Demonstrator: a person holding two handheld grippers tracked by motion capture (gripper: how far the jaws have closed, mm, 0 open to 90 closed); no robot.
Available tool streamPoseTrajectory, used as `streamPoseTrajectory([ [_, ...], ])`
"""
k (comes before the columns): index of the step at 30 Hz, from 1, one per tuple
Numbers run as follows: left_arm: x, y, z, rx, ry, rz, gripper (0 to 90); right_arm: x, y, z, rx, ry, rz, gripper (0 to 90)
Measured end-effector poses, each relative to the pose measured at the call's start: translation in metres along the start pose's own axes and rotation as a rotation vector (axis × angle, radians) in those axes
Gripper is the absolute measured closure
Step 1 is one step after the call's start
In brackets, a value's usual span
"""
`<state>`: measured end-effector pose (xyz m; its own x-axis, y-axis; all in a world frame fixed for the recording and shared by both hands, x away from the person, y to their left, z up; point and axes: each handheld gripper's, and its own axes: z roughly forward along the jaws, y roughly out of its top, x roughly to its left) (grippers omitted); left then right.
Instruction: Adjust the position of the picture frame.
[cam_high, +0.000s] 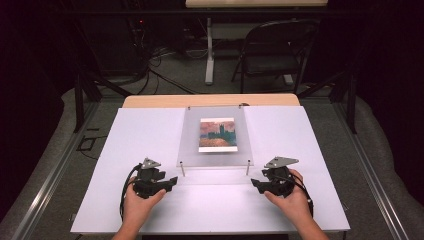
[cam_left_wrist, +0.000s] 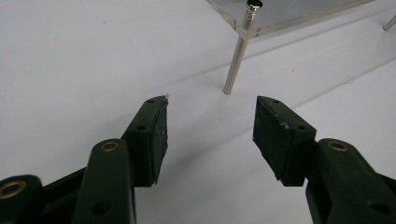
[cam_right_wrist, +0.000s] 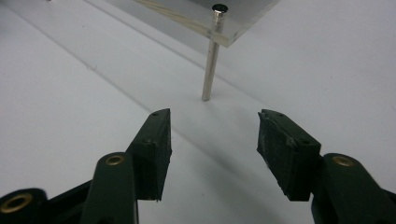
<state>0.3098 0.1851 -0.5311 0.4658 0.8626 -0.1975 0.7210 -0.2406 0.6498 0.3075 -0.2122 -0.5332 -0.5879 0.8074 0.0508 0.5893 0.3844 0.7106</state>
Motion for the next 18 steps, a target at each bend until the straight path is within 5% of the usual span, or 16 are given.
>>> streamPoseTrajectory([
  [18, 0.011, 0.01, -0.005, -0.026, 0.01, -0.078, 45.1, -0.012, 0.004, -0.009, -0.001, -0.024, 0.054, 49.7],
])
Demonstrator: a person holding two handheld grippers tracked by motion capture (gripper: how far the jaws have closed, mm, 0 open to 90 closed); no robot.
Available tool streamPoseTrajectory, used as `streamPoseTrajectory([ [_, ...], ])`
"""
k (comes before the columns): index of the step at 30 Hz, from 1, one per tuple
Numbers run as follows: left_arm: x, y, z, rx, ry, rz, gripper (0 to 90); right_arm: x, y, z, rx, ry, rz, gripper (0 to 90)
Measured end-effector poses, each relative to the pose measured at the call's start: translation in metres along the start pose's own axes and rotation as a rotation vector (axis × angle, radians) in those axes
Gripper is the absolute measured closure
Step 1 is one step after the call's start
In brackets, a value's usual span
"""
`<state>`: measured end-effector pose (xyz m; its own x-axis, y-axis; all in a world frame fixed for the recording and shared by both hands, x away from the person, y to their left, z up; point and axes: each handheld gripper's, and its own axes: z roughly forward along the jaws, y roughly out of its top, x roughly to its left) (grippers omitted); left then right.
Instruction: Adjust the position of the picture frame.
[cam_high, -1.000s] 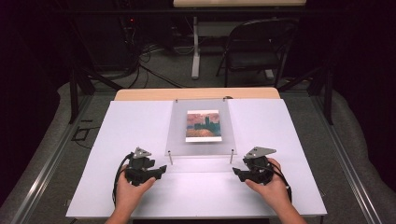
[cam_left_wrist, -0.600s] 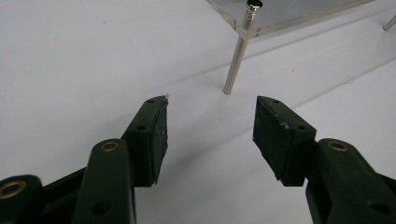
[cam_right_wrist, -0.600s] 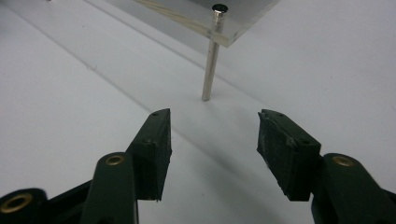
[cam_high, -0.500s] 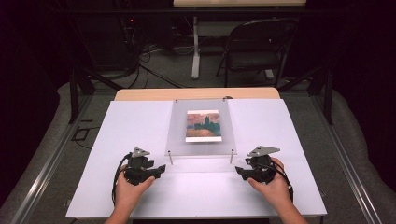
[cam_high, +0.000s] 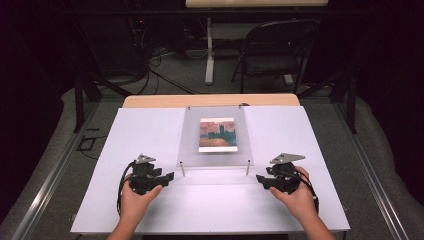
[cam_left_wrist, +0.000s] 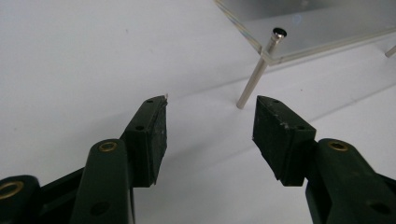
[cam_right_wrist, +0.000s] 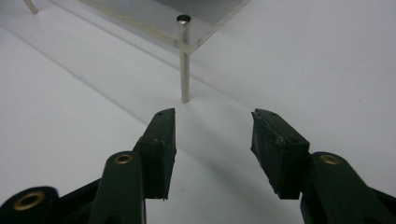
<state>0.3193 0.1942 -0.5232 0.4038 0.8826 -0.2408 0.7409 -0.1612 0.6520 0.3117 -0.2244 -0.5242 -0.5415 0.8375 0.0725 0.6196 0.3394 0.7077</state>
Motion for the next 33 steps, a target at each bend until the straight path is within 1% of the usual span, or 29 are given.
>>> streamPoseTrajectory([
  [1, 0.001, 0.002, 0.0, 0.001, 0.001, 0.006, 45.2, -0.002, 0.002, -0.002, -0.002, -0.004, 0.005, 49.7],
  [3, 0.001, 0.006, -0.001, -0.002, -0.006, -0.005, 45.1, -0.006, 0.006, -0.004, -0.008, -0.01, 0.013, 49.8],
  [7, 0.003, 0.012, -0.001, -0.011, -0.004, 0.0, 45.3, -0.012, 0.01, -0.006, -0.008, -0.021, 0.034, 51.0],
  [9, 0.005, 0.015, 0.0, -0.009, -0.002, -0.003, 45.4, -0.014, 0.011, -0.005, -0.008, -0.021, 0.042, 52.2],
  [12, 0.007, 0.02, 0.0, -0.01, 0.011, 0.0, 46.7, -0.017, 0.013, -0.005, 0.003, -0.021, 0.05, 53.6],
  [13, 0.007, 0.021, 0.001, -0.015, 0.013, -0.003, 47.3, -0.018, 0.014, -0.004, -0.006, -0.02, 0.059, 54.4],
  [14, 0.008, 0.024, 0.001, -0.015, 0.015, -0.002, 47.6, -0.019, 0.014, -0.005, 0.002, -0.019, 0.062, 54.7],
  [17, 0.009, 0.03, 0.002, -0.019, 0.006, -0.006, 47.7, -0.022, 0.019, -0.004, 0.004, -0.015, 0.066, 54.9],
  [19, 0.01, 0.037, 0.004, -0.012, -0.005, -0.014, 46.9, -0.025, 0.023, -0.004, 0.01, -0.014, 0.067, 54.9],
  [21, 0.009, 0.043, 0.005, -0.008, 0.003, -0.007, 46.7, -0.028, 0.029, -0.003, 0.027, -0.014, 0.061, 54.8],
  [22, 0.008, 0.047, 0.005, -0.009, 0.008, -0.006, 46.4, -0.029, 0.031, -0.002, 0.023, -0.011, 0.059, 54.5],
  [24, 0.008, 0.054, 0.007, -0.004, 0.013, -0.001, 46.3, -0.032, 0.037, 0.0, 0.033, -0.008, 0.064, 54.4],
  [25, 0.008, 0.057, 0.007, -0.003, 0.014, 0.002, 46.3, -0.034, 0.041, 0.001, 0.034, -0.01, 0.061, 54.4],
  [26, 0.008, 0.062, 0.008, -0.002, 0.016, -0.003, 46.2, -0.035, 0.043, 0.003, 0.036, -0.01, 0.063, 54.4],
  [28, 0.009, 0.071, 0.011, 0.0, 0.03, 0.0, 46.3, -0.039, 0.049, 0.008, 0.042, -0.008, 0.07, 54.3],
  [30, 0.009, 0.079, 0.015, 0.004, 0.036, -0.003, 46.3, -0.041, 0.054, 0.012, 0.049, -0.006, 0.08, 54.0],
  [33, 0.009, 0.091, 0.022, 0.011, 0.043, -0.003, 46.3, -0.046, 0.065, 0.021, 0.04, -0.011, 0.085, 53.6],
])
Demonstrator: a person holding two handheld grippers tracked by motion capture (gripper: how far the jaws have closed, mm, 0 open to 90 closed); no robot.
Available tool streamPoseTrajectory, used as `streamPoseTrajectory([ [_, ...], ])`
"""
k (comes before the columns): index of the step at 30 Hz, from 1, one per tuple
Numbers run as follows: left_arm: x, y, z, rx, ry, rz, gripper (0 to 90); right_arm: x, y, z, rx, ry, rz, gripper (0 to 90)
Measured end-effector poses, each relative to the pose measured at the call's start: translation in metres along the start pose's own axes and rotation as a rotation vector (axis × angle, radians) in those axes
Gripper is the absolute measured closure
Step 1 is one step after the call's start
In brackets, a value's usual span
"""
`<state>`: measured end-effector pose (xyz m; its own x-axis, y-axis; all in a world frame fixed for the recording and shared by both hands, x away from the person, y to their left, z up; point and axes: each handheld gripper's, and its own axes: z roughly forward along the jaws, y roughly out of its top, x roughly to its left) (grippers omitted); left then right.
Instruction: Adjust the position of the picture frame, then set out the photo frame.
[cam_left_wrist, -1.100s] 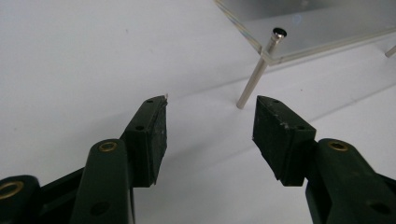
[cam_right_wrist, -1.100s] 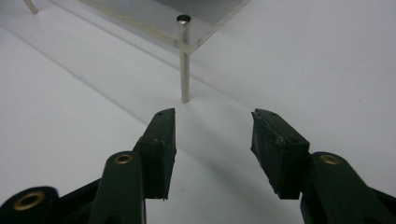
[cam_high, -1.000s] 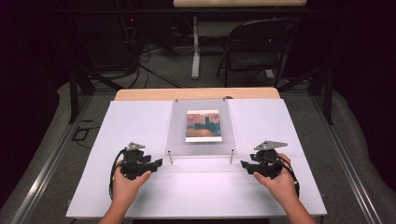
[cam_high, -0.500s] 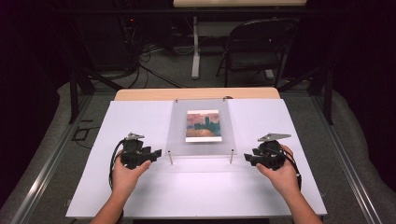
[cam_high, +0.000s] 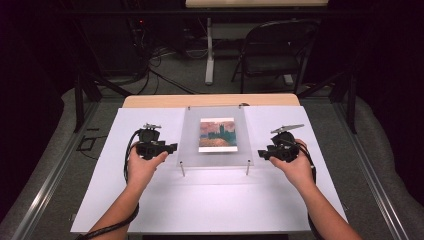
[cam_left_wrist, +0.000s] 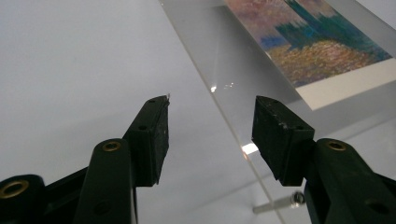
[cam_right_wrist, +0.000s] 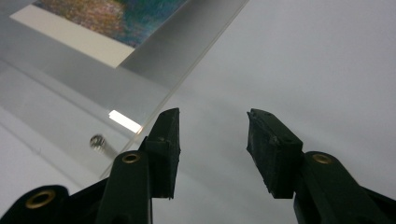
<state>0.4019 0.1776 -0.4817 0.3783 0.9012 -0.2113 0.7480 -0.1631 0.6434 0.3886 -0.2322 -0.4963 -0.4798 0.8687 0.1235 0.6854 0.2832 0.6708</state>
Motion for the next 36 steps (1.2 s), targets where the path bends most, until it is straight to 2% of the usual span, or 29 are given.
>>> streamPoseTrajectory([
  [7, 0.003, 0.028, 0.022, 0.032, 0.027, 0.007, 44.8, -0.006, 0.024, 0.022, 0.013, -0.015, -0.003, 49.7],
  [10, 0.004, 0.037, 0.032, 0.04, 0.043, 0.001, 44.0, -0.008, 0.035, 0.031, 0.009, -0.007, 0.006, 48.8],
  [11, 0.005, 0.04, 0.035, 0.048, 0.044, -0.005, 43.8, -0.008, 0.038, 0.033, 0.016, -0.01, 0.034, 48.5],
  [12, 0.005, 0.043, 0.038, 0.049, 0.046, -0.01, 43.6, -0.011, 0.042, 0.037, 0.005, -0.011, 0.016, 48.4],
  [15, 0.005, 0.049, 0.045, 0.066, 0.053, -0.005, 43.3, -0.013, 0.049, 0.043, 0.003, -0.008, 0.039, 47.5],
  [20, 0.005, 0.055, 0.058, 0.083, 0.053, -0.016, 41.9, -0.019, 0.06, 0.052, -0.002, 0.023, 0.086, 44.9],
  [23, 0.007, 0.059, 0.065, 0.095, 0.047, -0.025, 41.0, -0.02, 0.065, 0.057, -0.003, 0.023, 0.088, 44.5],
  [27, 0.007, 0.062, 0.073, 0.109, 0.059, -0.026, 40.2, -0.021, 0.069, 0.064, 0.003, 0.033, 0.102, 43.5],
  [32, 0.011, 0.065, 0.079, 0.109, 0.025, -0.069, 38.3, -0.022, 0.072, 0.073, 0.008, 0.056, 0.122, 40.7],
  [36, 0.012, 0.067, 0.085, 0.122, 0.022, -0.075, 36.7, -0.023, 0.073, 0.077, 0.014, 0.065, 0.148, 39.4],
])
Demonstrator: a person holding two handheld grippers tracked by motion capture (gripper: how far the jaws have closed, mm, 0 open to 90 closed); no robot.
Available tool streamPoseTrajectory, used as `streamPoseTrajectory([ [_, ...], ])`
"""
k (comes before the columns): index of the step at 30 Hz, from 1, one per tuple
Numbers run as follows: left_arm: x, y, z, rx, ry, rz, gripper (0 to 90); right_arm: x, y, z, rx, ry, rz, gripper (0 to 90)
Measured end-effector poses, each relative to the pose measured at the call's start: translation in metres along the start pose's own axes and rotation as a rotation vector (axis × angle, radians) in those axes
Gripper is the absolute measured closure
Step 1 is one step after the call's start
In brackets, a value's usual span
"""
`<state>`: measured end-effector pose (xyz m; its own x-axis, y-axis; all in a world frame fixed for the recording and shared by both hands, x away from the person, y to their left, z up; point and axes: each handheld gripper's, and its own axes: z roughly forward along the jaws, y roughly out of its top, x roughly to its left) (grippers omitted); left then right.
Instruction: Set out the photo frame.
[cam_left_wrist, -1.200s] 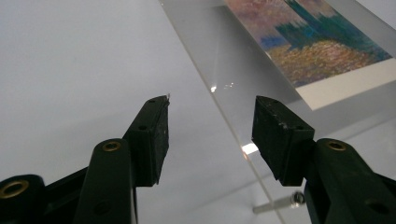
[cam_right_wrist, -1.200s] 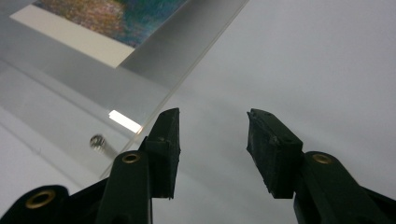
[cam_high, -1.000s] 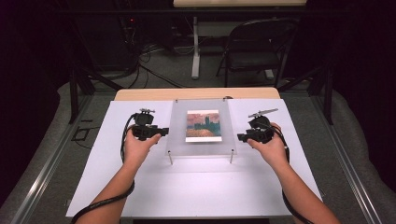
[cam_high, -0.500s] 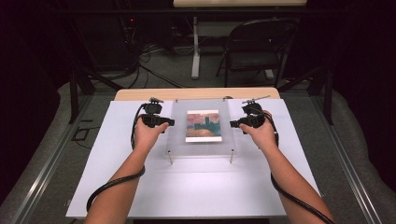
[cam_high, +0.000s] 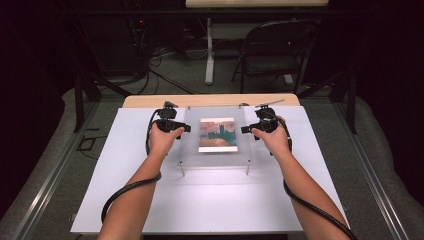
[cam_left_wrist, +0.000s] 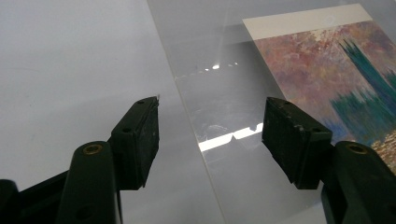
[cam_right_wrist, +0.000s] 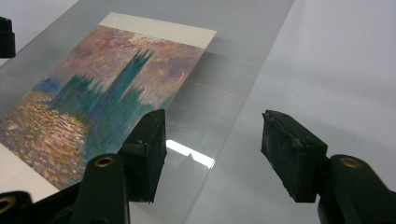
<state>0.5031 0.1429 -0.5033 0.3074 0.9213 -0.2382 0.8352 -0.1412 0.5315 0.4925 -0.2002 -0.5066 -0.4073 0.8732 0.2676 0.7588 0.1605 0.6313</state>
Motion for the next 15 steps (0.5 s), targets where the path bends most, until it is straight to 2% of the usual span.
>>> streamPoseTrajectory([
  [6, 0.0, 0.003, 0.008, 0.016, -0.005, -0.014, 35.5, -0.003, 0.001, 0.006, 0.011, 0.028, 0.041, 38.0],
  [8, -0.001, 0.002, 0.011, 0.014, -0.002, -0.016, 35.3, -0.003, 0.0, 0.009, 0.016, 0.031, 0.04, 37.9],
  [12, 0.0, 0.001, 0.014, 0.028, -0.018, -0.018, 34.8, -0.003, 0.001, 0.014, 0.027, 0.038, 0.047, 37.9],
  [15, 0.001, 0.001, 0.015, 0.027, -0.041, -0.039, 34.2, -0.001, 0.001, 0.017, 0.038, 0.047, 0.053, 37.8],
])
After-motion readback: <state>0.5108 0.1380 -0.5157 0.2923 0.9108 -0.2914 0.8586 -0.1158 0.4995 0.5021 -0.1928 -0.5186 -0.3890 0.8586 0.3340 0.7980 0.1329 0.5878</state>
